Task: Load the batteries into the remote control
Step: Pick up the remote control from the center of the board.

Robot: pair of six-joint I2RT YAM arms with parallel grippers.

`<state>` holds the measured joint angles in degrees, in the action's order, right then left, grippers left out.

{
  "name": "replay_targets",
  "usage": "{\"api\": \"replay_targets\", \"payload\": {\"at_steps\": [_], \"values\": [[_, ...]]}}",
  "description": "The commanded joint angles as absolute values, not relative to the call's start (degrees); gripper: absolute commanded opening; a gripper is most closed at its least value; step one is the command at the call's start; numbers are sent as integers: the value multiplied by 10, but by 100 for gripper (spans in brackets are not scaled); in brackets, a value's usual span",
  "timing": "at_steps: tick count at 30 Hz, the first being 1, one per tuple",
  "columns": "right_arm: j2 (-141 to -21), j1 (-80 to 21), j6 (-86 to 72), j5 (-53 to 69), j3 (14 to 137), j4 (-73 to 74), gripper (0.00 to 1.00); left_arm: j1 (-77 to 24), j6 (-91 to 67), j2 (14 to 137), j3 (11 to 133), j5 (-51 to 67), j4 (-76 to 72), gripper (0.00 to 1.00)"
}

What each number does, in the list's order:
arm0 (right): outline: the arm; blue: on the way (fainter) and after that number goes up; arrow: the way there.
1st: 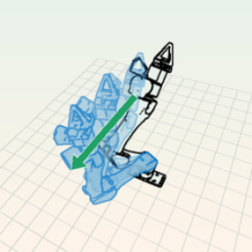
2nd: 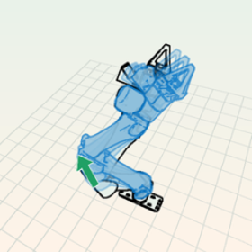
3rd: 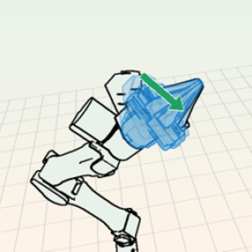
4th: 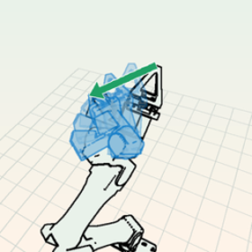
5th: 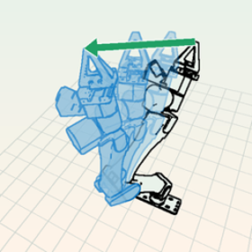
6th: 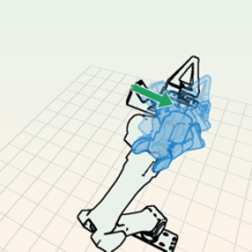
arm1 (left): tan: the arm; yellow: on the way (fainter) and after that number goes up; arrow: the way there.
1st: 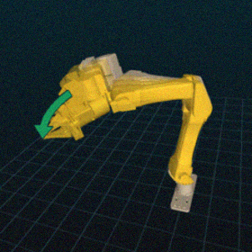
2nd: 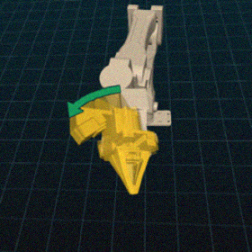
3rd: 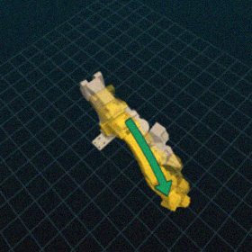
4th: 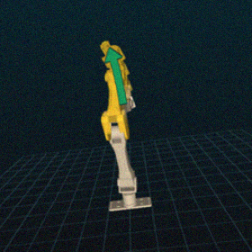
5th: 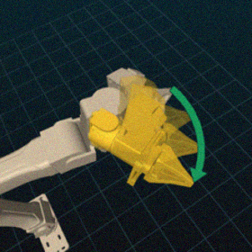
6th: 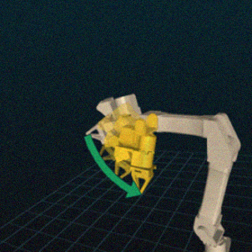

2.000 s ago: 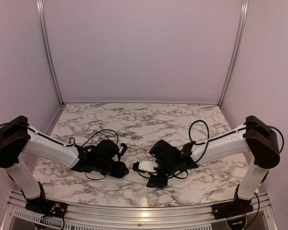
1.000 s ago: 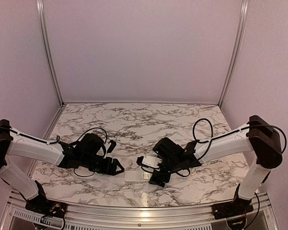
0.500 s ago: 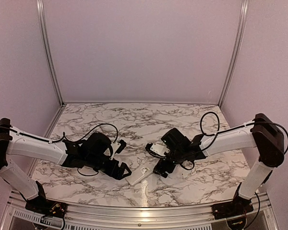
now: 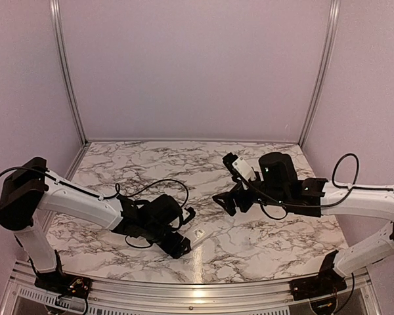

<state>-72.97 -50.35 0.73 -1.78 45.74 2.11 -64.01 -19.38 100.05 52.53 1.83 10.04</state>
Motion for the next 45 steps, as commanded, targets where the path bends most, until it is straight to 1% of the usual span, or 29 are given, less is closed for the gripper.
{"api": "replay_targets", "payload": {"at_steps": [1, 4, 7, 13, 14, 18, 20, 23, 25, 30, 31, 33, 37, 40, 42, 45], "values": [[-710, -495, -33, -11, 451, 5, 99, -659, -174, 1034, 565, -22, 147, 78], [-701, -494, -42, -14, 444, 5, 99, -667, -169, 1050, 580, -29, 153, 72], [-686, -491, -52, -17, 438, 5, 99, -672, -155, 1071, 602, -44, 168, 68], [-656, -439, -85, 40, 418, -17, 99, -678, -139, 1117, 652, -80, 202, 65], [-652, -432, -90, 47, 414, -17, 99, -677, -138, 1121, 656, -79, 204, 63], [-641, -411, -91, 75, 397, -16, 99, -677, -141, 1127, 662, -64, 200, 45], [-638, -407, -91, 93, 391, -17, 99, -675, -144, 1120, 662, -43, 190, 39], [-641, -402, -90, 128, 387, -22, 98, -662, -158, 1098, 651, 7, 160, 33], [-644, -403, -87, 147, 385, -26, 93, -644, -171, 1067, 627, 58, 119, 29], [-645, -402, -50, 229, 383, -35, 86, -587, -175, 993, 553, 236, -8, 26], [-644, -402, -36, 262, 386, -34, 85, -582, -160, 986, 552, 255, -2, 26], [-641, -402, -23, 304, 397, -26, 81, -574, -122, 975, 564, 283, 55, 25], [-639, -403, -21, 314, 414, -4, 80, -563, -92, 925, 545, 339, 70, 24], [-647, -408, -6, 350, 429, 15, 73, -553, -77, 895, 533, 412, 66, 25], [-642, -422, 28, 350, 439, 37, 72, -550, -56, 895, 545, 444, 93, 25], [-629, -463, 86, 318, 453, 68, 72, -547, -27, 903, 569, 484, 148, 25]]}}
